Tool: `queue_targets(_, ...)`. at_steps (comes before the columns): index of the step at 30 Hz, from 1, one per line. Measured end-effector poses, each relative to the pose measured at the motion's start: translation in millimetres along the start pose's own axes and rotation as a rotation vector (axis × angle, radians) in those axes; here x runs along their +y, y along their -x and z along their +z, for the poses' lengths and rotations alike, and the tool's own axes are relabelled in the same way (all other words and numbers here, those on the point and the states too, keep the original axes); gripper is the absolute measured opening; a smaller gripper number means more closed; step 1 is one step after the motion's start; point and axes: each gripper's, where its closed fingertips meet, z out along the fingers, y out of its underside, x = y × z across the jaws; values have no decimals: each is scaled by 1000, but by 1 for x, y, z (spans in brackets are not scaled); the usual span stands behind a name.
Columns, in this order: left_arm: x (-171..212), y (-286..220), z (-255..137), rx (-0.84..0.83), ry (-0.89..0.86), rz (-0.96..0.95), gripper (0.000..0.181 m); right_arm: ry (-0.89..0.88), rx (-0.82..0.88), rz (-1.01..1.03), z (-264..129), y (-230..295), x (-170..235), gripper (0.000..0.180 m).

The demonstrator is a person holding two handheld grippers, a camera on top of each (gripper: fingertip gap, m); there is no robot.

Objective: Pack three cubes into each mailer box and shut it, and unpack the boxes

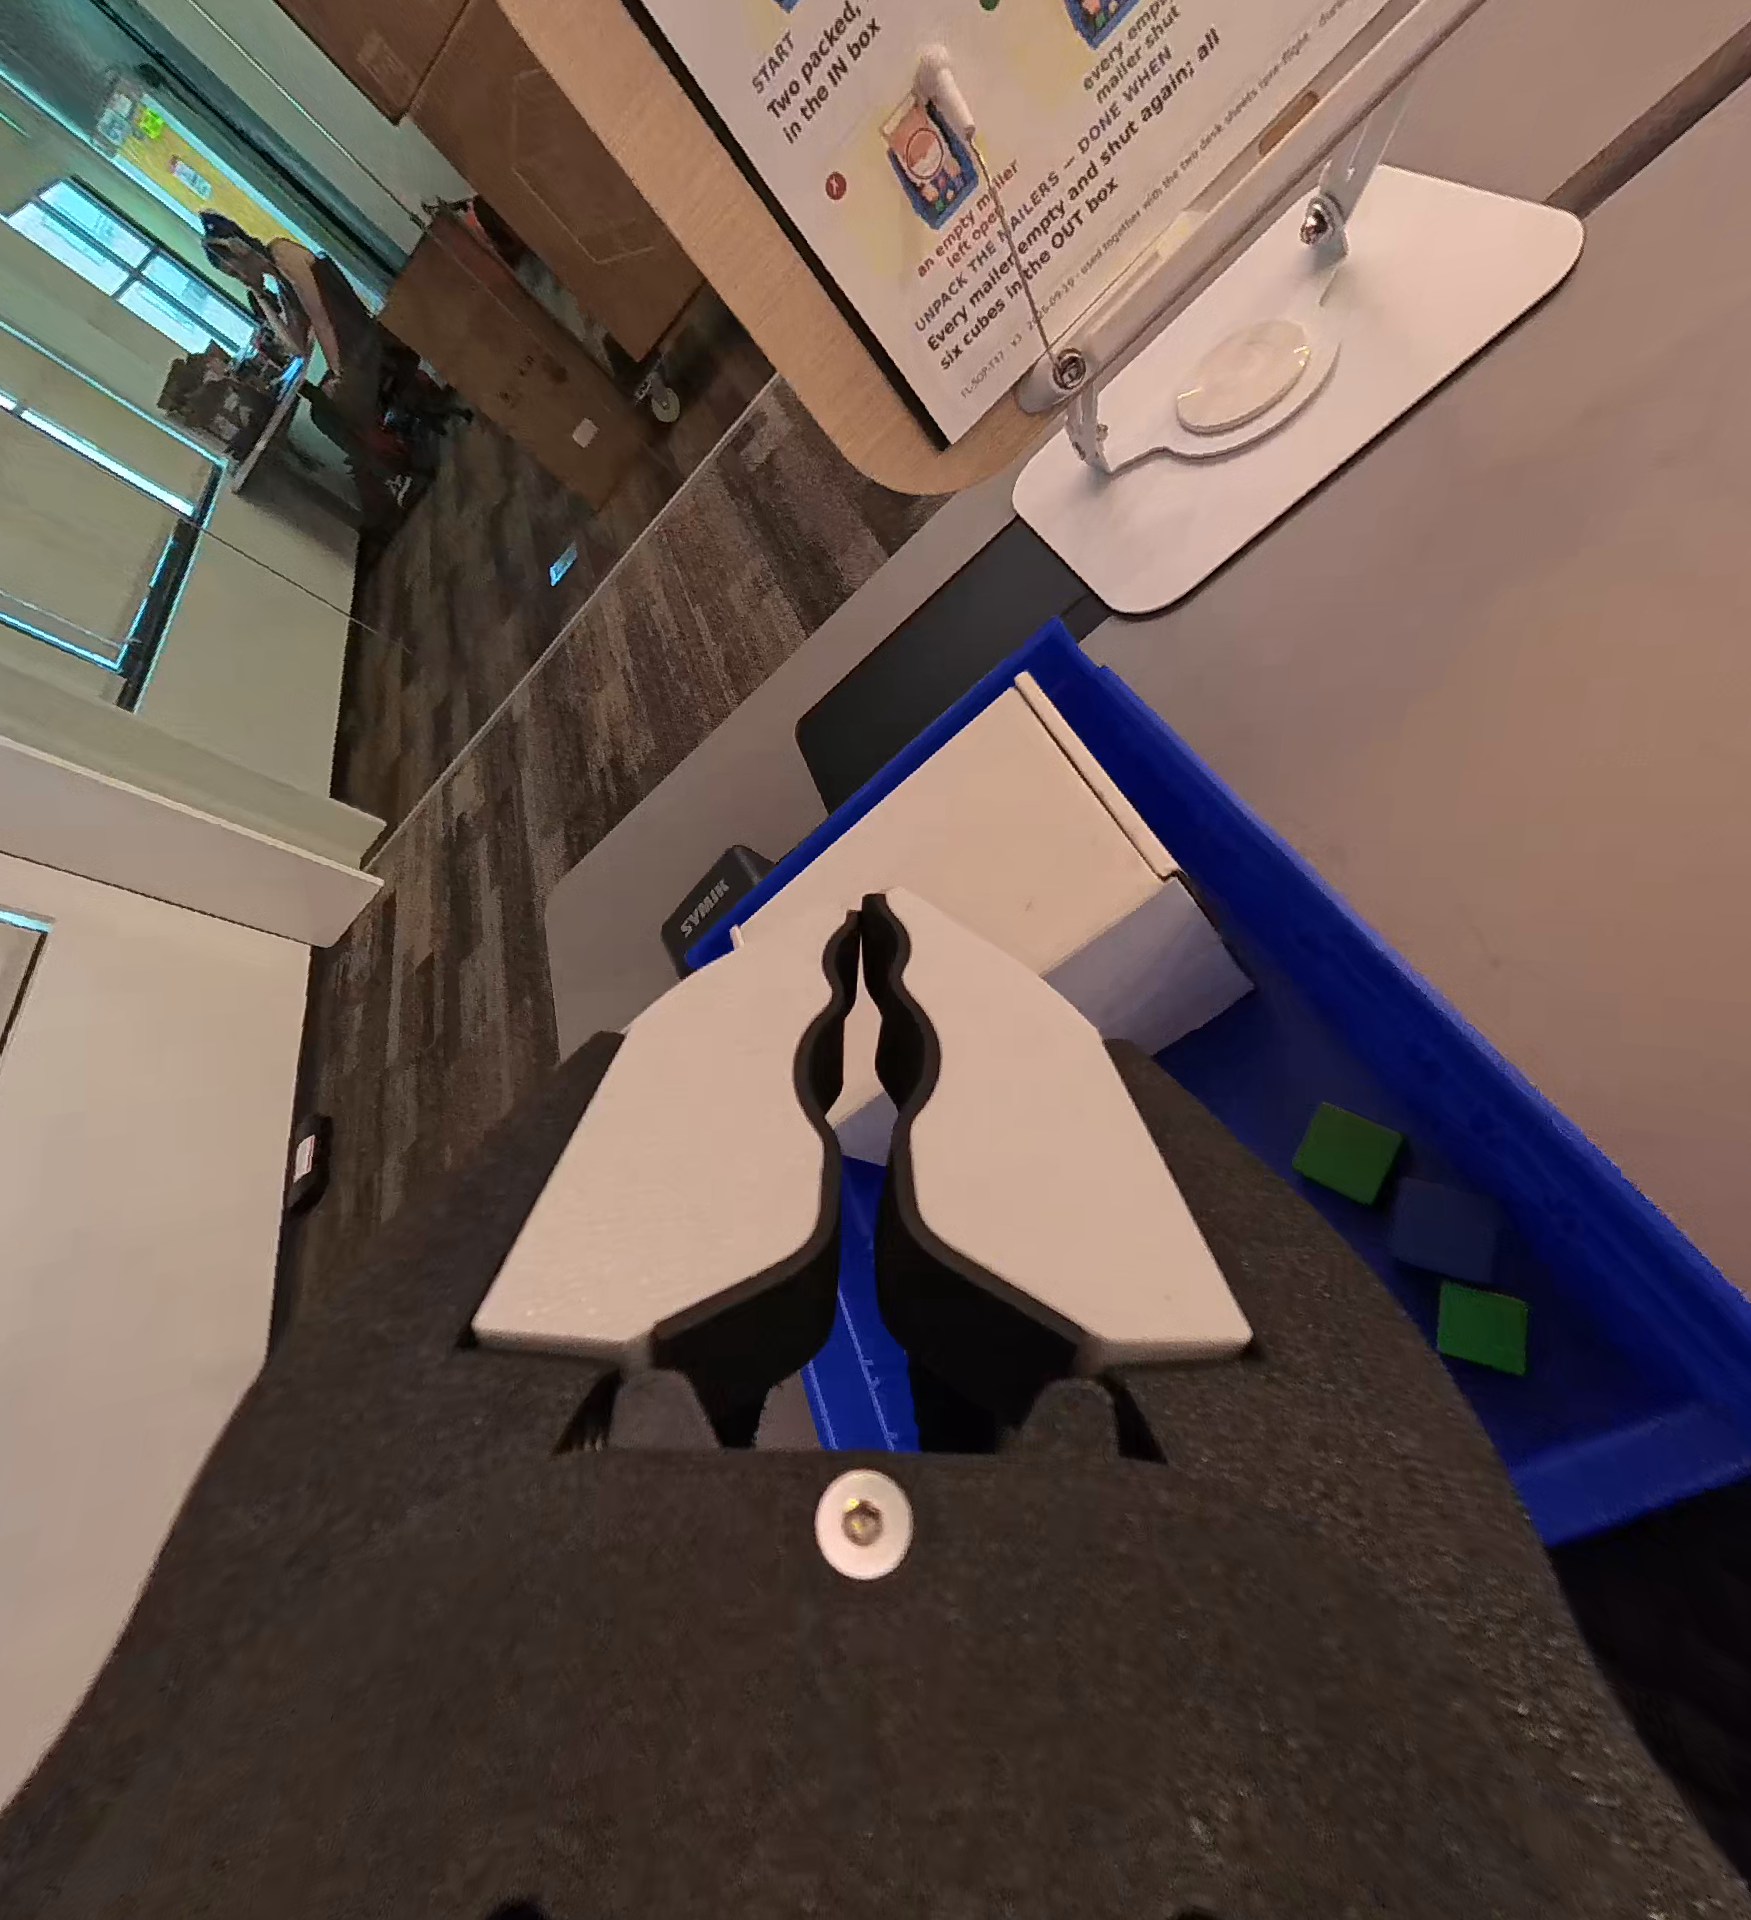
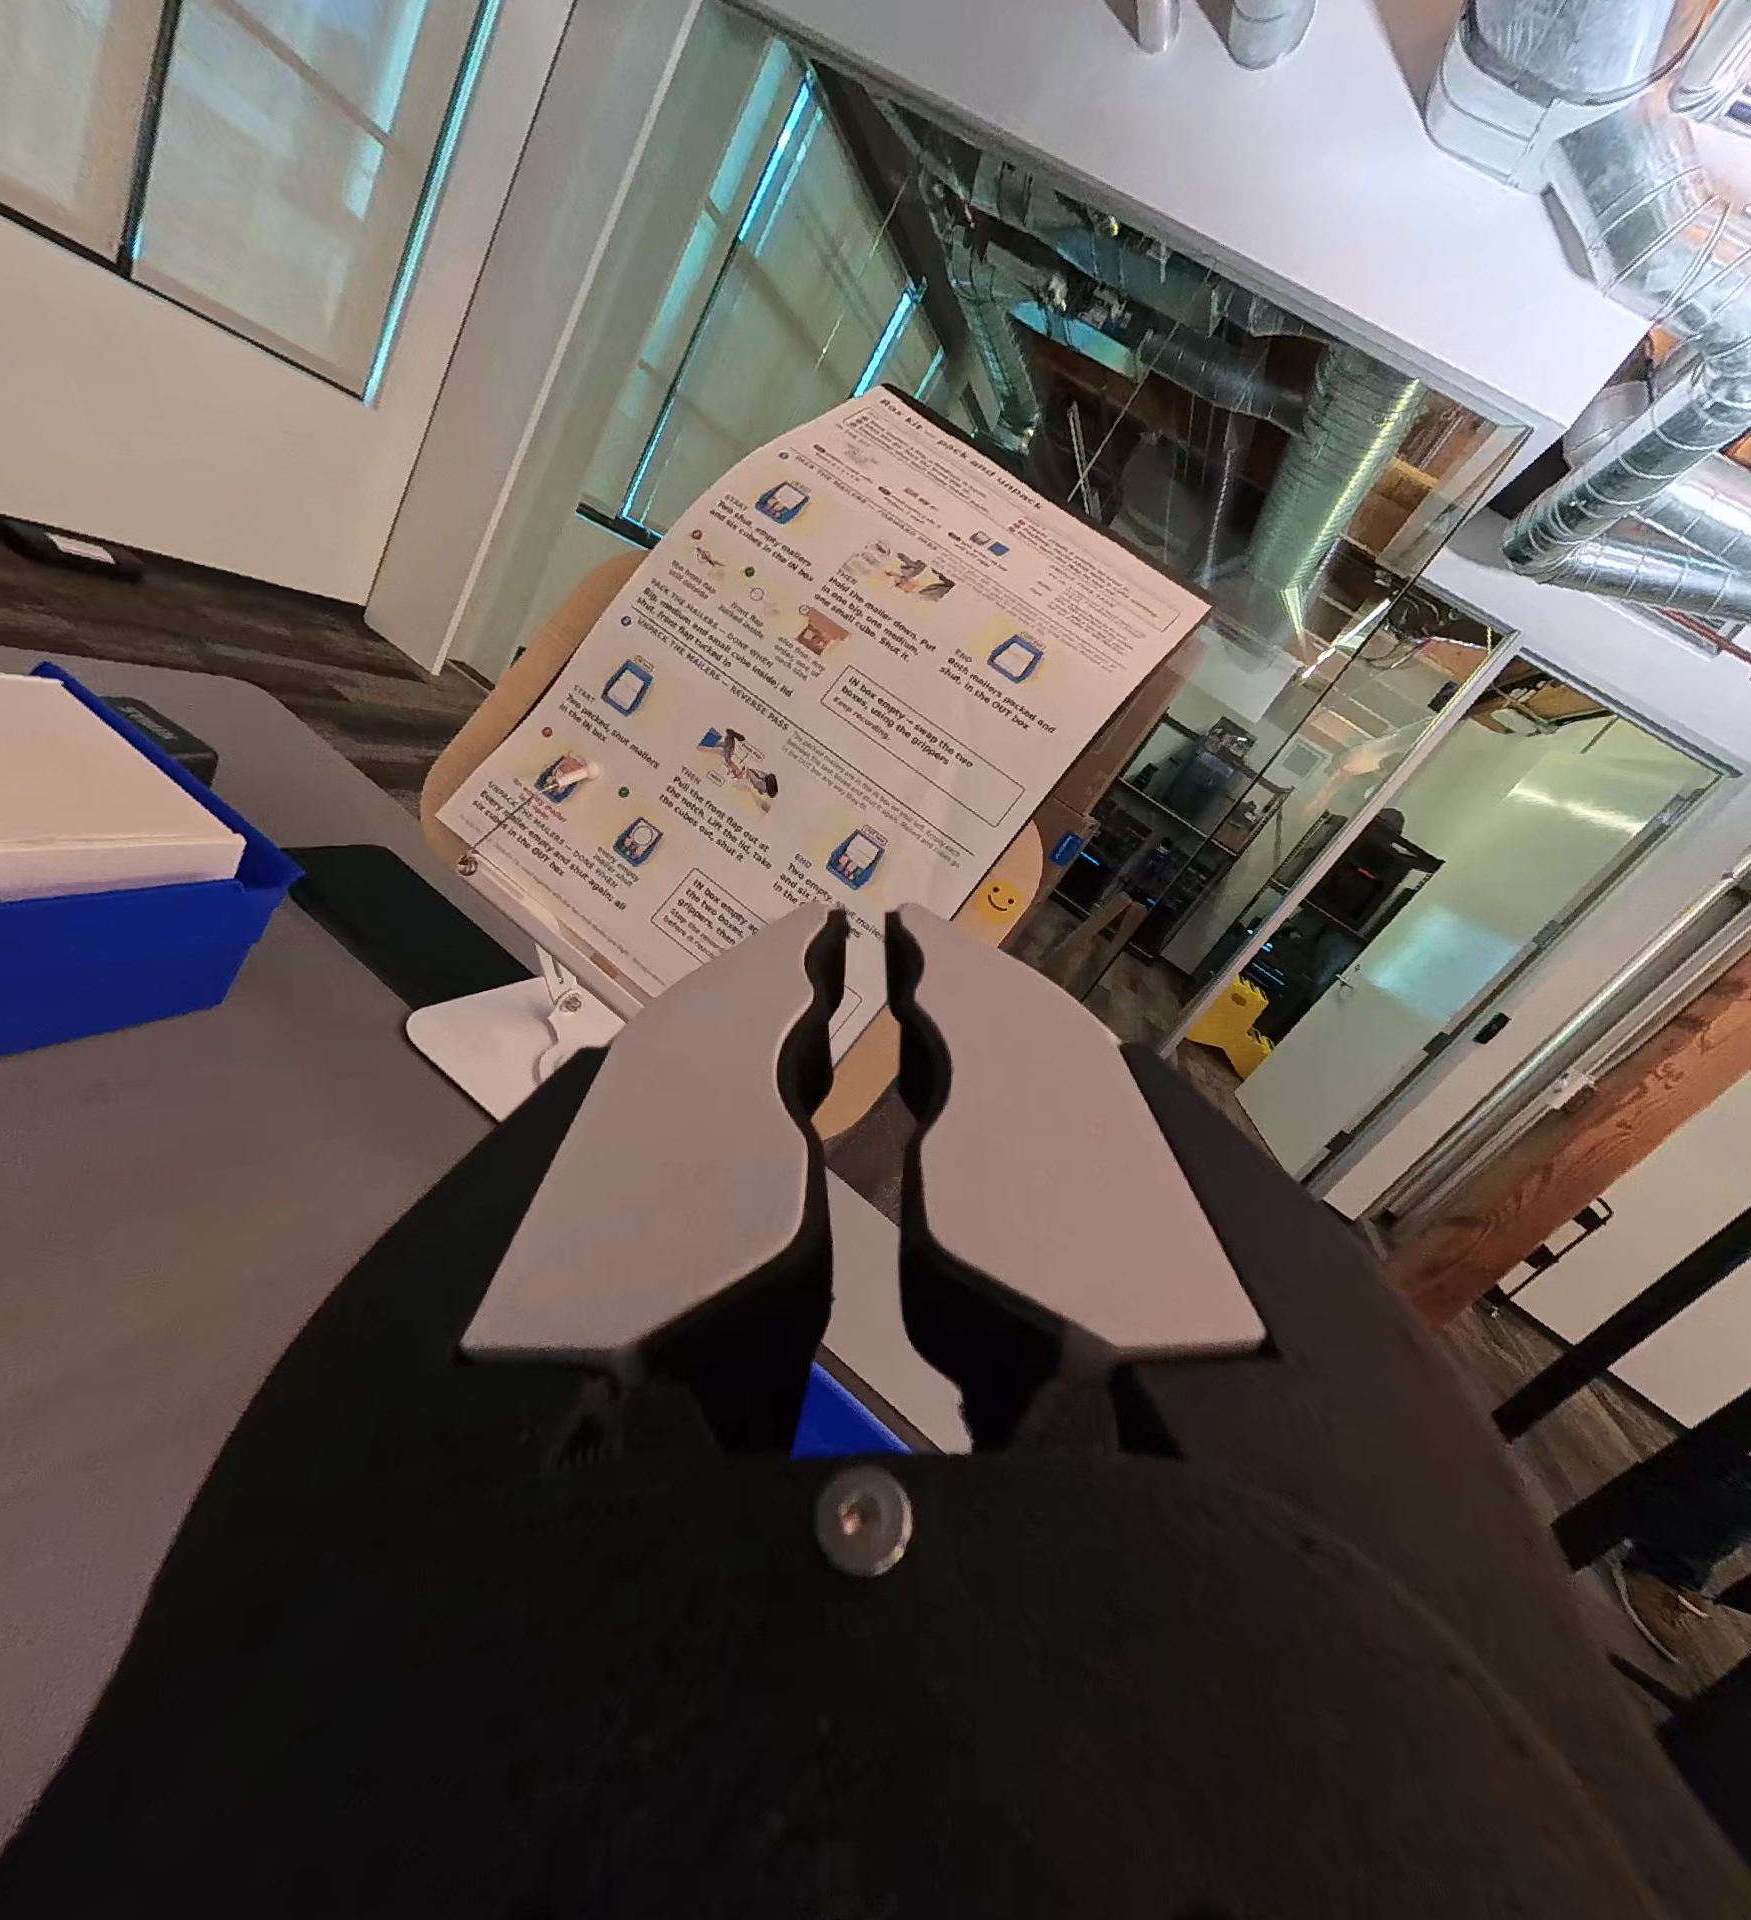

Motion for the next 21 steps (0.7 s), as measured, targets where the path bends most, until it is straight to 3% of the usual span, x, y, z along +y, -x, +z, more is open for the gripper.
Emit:
queue_targets(6,-16,-7,-2,-3,-50,4,0,25,43,-13,1,-8,9,14)
queue_targets(15,-81,-27,-25,78,-367,-127,0,-102,40,173,7,-22,19,8)
queue_targets(21,-117,-51,-35,141,-501,-186,0,-104,68,147,10,-22,25,4)
